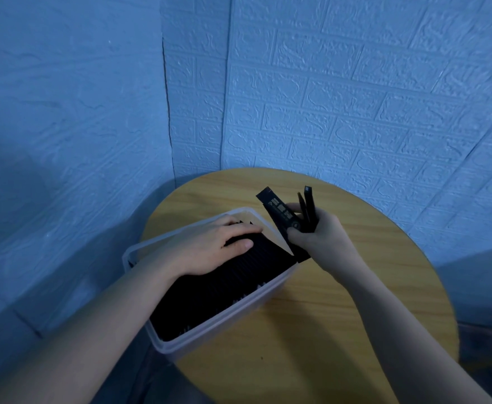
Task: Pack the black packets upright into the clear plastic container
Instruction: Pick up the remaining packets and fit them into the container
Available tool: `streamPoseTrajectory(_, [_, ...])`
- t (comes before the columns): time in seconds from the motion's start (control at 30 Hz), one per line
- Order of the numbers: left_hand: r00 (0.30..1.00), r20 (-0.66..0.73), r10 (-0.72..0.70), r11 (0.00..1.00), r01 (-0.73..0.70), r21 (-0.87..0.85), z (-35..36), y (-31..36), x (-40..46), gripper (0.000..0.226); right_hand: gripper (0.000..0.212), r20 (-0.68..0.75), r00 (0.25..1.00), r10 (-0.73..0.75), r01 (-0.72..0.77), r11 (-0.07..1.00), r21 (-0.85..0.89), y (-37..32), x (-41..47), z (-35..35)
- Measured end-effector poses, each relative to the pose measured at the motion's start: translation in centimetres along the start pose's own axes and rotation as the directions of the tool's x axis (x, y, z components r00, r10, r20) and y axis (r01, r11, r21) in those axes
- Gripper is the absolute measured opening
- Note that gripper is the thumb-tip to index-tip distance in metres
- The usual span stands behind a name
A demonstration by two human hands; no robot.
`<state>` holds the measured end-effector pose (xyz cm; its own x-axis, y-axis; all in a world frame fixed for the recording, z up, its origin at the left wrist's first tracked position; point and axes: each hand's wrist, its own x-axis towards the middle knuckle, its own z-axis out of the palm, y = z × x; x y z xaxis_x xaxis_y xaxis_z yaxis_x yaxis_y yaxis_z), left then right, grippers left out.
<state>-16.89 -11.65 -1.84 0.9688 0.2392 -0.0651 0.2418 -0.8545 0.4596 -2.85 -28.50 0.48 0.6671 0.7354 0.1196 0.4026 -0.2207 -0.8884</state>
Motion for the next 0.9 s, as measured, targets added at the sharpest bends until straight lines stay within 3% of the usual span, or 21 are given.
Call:
streamPoseTrajectory(0.2, [1.000,0.007,-0.011,1.000,0.011,-0.016,0.0,-0.1,0.1,0.061,0.037,-0.149,0.978,-0.148,0.139,0.988,-0.066,-0.2,1.0,0.9])
streamPoseTrajectory(0.4, [1.000,0.000,-0.012,1.000,0.012,-0.010,0.1,-0.2,0.1,0.057,0.039,-0.142,0.961,-0.237,0.210,0.960,-0.184,0.4,1.2,1.6])
streamPoseTrajectory(0.5, [1.000,-0.002,-0.013,1.000,0.013,0.005,0.2,-0.3,0.1,0.047,0.036,-0.178,0.960,-0.218,0.194,0.971,-0.141,0.6,1.2,1.6])
streamPoseTrajectory(0.67, [1.000,0.008,-0.014,1.000,0.014,0.006,0.1,-0.3,0.1,0.048,0.036,-0.250,0.958,-0.138,0.128,0.990,-0.055,0.9,0.9,1.0])
streamPoseTrajectory(0.9, [1.000,0.012,-0.016,1.000,0.016,-0.013,0.1,-0.3,0.1,0.059,0.022,-0.147,0.988,-0.052,0.053,0.999,-0.003,1.2,0.1,-0.1])
